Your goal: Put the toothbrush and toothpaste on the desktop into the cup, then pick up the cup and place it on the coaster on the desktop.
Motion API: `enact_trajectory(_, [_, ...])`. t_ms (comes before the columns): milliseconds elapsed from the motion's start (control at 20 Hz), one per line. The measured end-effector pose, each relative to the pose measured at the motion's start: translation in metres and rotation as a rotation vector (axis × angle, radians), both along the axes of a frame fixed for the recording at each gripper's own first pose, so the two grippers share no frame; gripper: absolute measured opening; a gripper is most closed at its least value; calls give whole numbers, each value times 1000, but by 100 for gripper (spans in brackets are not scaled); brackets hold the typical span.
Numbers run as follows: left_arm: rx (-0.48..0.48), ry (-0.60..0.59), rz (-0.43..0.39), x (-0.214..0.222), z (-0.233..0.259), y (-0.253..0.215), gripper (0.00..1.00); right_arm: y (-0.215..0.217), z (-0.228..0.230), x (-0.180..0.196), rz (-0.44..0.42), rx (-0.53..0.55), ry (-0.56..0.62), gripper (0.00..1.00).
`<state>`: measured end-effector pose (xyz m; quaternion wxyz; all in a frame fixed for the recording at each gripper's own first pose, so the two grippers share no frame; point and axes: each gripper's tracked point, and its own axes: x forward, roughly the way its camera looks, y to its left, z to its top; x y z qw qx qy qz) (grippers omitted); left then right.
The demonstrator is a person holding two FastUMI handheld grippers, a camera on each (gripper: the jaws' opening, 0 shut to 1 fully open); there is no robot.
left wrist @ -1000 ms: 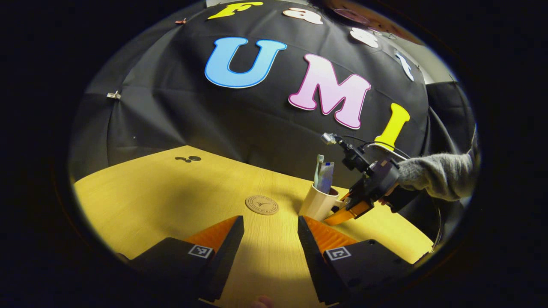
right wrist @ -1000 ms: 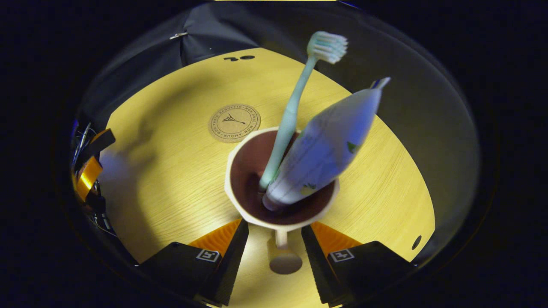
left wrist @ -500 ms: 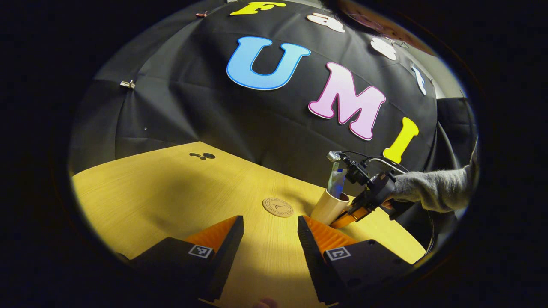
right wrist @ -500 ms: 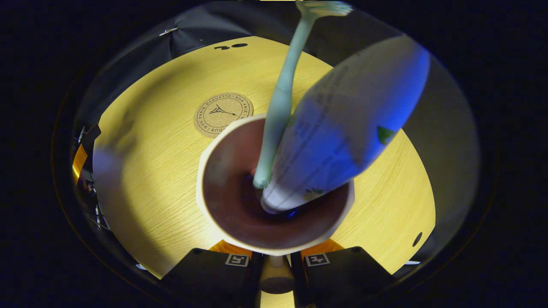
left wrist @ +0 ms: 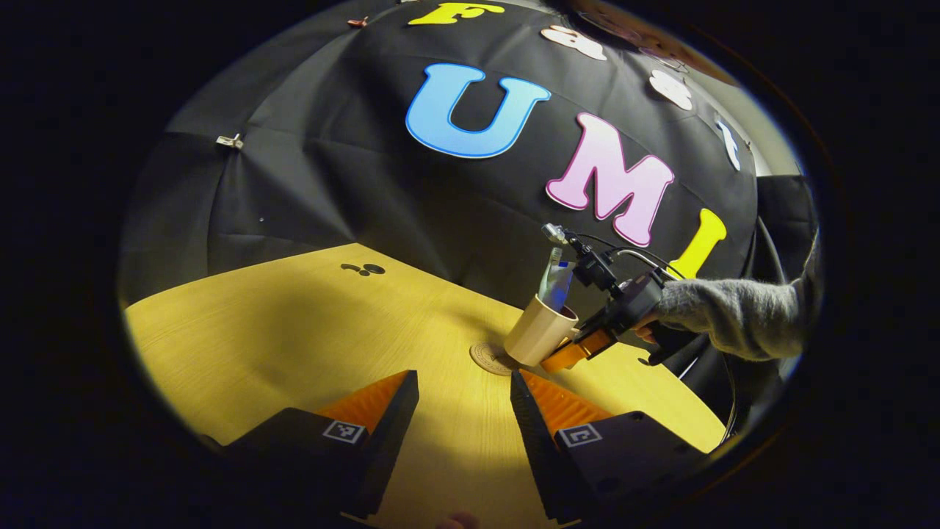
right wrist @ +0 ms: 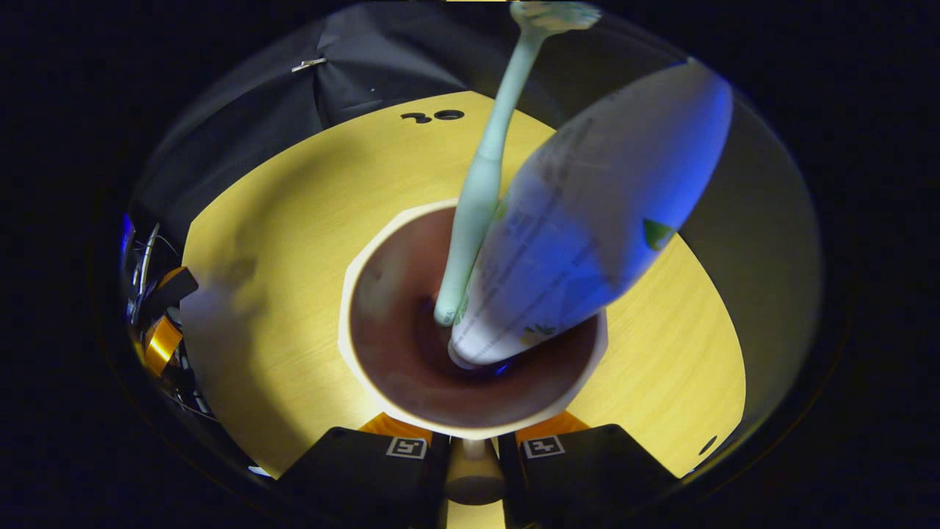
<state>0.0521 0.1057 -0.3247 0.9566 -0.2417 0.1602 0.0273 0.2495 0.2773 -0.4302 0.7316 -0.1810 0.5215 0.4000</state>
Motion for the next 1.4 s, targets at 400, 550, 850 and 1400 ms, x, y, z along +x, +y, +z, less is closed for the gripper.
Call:
enact_trajectory(400, [-44,24,53,-5,-13,25,81,31,-19,-2,53,-38,24,32])
enact_trajectory(550, [-61,33,63,-6,-17,26,81,30,-23,0,55,-61,21,32])
enact_trajectory(850, [-56,37,67,-9,-19,29,80,23,-19,-2,50,-55,36,39])
enact_trajectory(1400, [-12,22,19,-5,23,10,81,-25,76,4,-55,48,-75,43])
